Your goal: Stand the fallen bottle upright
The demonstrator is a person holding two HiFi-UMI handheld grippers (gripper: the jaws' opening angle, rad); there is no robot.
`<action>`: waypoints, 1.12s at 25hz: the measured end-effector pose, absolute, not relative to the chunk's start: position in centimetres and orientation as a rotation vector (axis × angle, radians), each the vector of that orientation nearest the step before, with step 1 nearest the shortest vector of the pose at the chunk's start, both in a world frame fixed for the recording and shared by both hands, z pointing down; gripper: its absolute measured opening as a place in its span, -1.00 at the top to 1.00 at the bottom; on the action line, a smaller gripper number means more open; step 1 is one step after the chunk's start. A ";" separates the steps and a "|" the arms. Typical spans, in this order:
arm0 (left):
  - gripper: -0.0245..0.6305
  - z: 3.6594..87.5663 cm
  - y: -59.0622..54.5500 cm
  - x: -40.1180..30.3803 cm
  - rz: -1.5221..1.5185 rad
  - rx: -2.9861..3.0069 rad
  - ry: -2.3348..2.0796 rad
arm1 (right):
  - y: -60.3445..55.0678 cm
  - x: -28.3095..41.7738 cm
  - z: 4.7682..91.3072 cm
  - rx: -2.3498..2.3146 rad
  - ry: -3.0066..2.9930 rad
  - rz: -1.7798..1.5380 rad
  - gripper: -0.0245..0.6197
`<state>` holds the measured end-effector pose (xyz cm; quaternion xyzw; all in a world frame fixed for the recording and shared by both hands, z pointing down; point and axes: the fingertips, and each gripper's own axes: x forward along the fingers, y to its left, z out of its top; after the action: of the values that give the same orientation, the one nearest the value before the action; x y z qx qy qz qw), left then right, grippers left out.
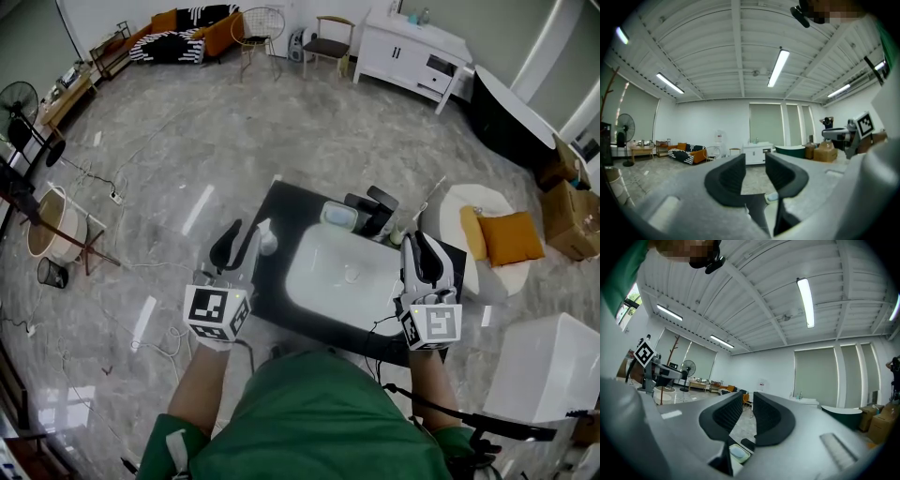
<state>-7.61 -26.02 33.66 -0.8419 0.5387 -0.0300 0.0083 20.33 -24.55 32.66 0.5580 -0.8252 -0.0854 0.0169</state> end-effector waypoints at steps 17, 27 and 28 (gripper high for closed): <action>0.57 34.3 -25.8 -7.6 -0.110 -2.631 1.697 | -23.8 20.3 32.3 1.727 -2.572 -0.333 0.86; 0.57 34.6 -25.9 -7.7 -0.127 -2.637 1.696 | -23.7 20.2 32.2 1.728 -2.573 -0.332 0.89; 0.57 34.6 -25.9 -7.7 -0.132 -2.637 1.693 | -23.7 20.2 32.3 1.727 -2.573 -0.331 0.89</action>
<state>-7.67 -25.89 34.60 -0.8408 0.5397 -0.0420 0.0027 20.17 -23.74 32.26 0.5542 -0.8255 -0.1061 0.0127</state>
